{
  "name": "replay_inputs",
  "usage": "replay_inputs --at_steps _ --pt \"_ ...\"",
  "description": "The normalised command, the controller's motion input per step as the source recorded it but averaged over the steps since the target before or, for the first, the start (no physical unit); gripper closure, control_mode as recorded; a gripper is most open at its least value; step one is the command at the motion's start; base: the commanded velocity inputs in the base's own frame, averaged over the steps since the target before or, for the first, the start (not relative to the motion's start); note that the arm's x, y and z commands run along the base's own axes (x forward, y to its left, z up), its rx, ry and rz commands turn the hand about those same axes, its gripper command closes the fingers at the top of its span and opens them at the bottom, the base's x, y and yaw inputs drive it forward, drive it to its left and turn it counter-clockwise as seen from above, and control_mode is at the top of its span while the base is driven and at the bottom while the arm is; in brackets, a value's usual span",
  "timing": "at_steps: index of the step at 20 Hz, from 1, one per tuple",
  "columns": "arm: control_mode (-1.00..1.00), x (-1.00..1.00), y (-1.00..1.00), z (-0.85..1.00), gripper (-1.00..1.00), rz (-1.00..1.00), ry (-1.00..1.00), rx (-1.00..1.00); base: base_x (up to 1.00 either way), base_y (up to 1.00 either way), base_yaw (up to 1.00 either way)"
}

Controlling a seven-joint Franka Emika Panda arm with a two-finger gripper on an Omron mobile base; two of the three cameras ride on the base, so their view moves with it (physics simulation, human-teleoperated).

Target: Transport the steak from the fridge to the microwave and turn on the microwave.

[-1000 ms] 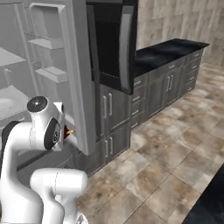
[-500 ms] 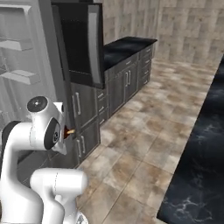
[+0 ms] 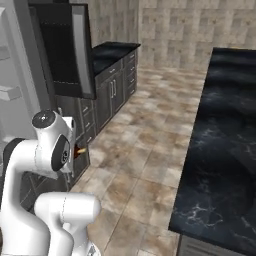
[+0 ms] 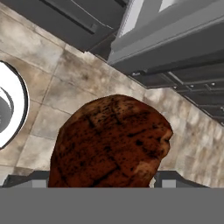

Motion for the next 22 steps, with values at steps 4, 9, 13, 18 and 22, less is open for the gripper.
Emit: replay_inputs --at_steps 4,9,13,18,22 --pt "1.0 0.0 0.0 0.0 1.0 0.0 0.0 0.0 0.24 0.06 -0.33" --pt "1.0 0.0 0.0 0.0 1.0 0.0 0.0 0.0 0.36 0.06 -0.33" --pt "1.0 0.0 0.0 0.0 1.0 0.0 0.0 0.0 0.5 0.11 -0.3" --pt "1.0 0.0 0.0 0.0 1.0 0.0 0.0 0.0 0.5 0.1 -0.29" --pt "1.0 0.0 0.0 0.0 1.0 0.0 0.0 0.0 0.43 0.03 -0.23"
